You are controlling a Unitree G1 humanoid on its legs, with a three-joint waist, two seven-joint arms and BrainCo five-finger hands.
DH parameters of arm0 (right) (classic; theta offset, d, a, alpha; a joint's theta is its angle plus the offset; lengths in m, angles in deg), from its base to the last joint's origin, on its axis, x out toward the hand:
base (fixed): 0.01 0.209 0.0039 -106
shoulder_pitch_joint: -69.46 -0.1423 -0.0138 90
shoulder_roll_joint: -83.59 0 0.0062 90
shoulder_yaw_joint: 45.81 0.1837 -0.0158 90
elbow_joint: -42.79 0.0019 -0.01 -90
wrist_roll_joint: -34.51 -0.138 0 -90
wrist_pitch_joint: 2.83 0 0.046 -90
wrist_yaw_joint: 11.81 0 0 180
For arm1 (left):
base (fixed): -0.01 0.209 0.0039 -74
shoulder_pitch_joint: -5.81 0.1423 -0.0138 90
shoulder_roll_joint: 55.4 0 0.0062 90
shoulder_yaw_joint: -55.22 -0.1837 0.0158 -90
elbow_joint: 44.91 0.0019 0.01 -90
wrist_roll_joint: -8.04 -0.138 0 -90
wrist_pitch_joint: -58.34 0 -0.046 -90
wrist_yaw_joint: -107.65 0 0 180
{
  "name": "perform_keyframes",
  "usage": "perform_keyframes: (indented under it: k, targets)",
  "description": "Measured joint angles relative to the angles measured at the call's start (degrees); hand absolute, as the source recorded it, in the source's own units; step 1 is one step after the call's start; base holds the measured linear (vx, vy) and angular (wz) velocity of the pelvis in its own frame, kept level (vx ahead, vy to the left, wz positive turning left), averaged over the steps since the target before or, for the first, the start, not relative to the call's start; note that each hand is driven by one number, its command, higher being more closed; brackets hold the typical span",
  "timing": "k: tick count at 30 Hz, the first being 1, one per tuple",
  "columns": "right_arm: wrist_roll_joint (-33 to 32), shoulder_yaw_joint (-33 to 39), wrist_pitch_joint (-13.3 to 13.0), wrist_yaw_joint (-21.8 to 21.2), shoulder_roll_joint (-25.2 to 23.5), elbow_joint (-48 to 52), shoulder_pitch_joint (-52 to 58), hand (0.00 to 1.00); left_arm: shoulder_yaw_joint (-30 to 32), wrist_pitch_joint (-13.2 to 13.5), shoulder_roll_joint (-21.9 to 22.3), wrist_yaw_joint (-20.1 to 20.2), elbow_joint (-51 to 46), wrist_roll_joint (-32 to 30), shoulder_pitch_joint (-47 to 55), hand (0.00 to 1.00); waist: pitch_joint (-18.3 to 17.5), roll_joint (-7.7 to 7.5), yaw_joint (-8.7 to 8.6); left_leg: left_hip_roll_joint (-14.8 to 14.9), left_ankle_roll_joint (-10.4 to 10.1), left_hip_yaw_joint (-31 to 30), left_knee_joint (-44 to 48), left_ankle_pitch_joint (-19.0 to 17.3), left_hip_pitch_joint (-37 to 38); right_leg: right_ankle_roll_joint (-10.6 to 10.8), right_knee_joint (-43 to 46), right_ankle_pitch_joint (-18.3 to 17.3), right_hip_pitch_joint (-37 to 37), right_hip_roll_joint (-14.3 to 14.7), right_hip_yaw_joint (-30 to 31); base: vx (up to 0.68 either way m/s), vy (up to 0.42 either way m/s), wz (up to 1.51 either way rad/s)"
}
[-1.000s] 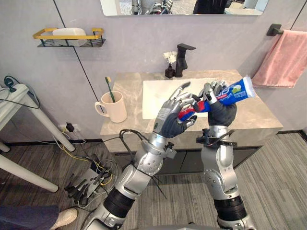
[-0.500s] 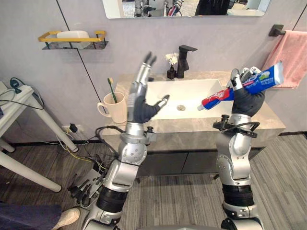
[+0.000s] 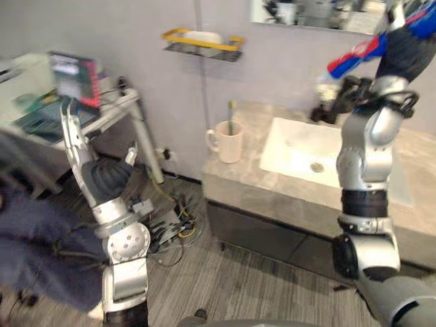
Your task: Organize washtable
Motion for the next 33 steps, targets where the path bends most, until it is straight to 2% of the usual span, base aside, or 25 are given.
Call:
perform_keyframes:
  k: [1,5,8,11,18,21,24,33]
  targets:
    - [-0.85,-0.47,0.19,-0.07,0.00,-0.01,-0.01,1.00,0.05,-0.10,0.36,0.45,1.02,0.71,2.14,0.00,0.03,-0.76,0.94,-0.33,0.00,-0.44,0.00,0.00,-0.31,0.20,0.01,-0.14,0.04,-0.26,-0.55,0.02,0.016,0.38]
    - [-2.49,-2.51,1.42,-2.54,1.44,0.00,0.00,1.00,-0.02,-0.65,1.54,2.60,6.51,2.89,6.83,0.00,0.41,-2.07,1.81,-0.78,0.39,-1.54,0.10,-0.28,-1.47,1.18,1.82,-1.24,-0.36,-1.40,-2.02,0.01,0.018,0.21]
    - [-2.50,-3.19,3.45,-4.47,5.82,0.28,0.01,1.00,0.16,-1.64,2.21,4.97,11.91,4.16,9.05,0.00,1.05,-3.17,2.12,-1.03,0.77,-1.80,0.32,-0.57,-2.30,1.53,3.55,-2.33,-1.11,-2.21,-3.02,0.01,0.014,0.16]
    - [-2.47,-4.48,3.78,-4.94,9.61,0.75,0.10,1.00,1.27,-2.66,2.38,5.96,17.48,4.16,9.49,0.00,1.53,-4.54,2.01,-1.39,0.65,-1.78,1.53,-0.51,-3.24,1.51,3.80,-2.42,-1.88,-2.52,-3.14,0.04,0.006,0.02]
    - [-2.34,-8.69,4.03,-7.88,18.52,3.59,1.08,1.00,2.86,-3.24,2.29,6.42,26.83,4.20,8.85,0.00,1.89,-5.08,1.43,-1.69,0.82,-0.46,2.36,-1.18,-3.73,1.51,4.30,-2.42,-2.93,-3.17,-2.00,-0.01,0.005,-0.07]
    - [-2.36,-9.98,3.96,-8.80,18.56,4.73,2.32,1.00,3.68,-3.24,2.29,7.27,29.55,4.39,8.82,0.00,2.30,-5.75,0.61,-1.63,1.03,0.53,2.98,-1.78,-3.62,1.43,4.35,-2.47,-3.16,-3.12,-0.87,-0.04,-0.006,-0.21]
    - [-2.31,-11.29,3.95,-8.85,18.33,4.89,4.24,1.00,3.62,-3.30,2.29,7.36,32.95,5.53,7.64,0.00,2.65,-6.57,0.54,-1.48,1.04,1.74,3.71,-2.15,-4.65,1.18,4.49,-2.31,-4.77,-2.95,0.51,-0.04,0.000,-0.21]
    - [-2.40,-11.70,4.83,-8.13,13.53,3.78,5.41,1.00,3.48,-3.33,2.08,7.43,36.89,7.48,4.83,0.00,4.35,-7.63,0.66,-0.55,0.79,3.56,3.98,-2.33,-5.82,0.62,4.39,-1.86,-6.96,-2.64,2.35,0.00,-0.018,-0.11]
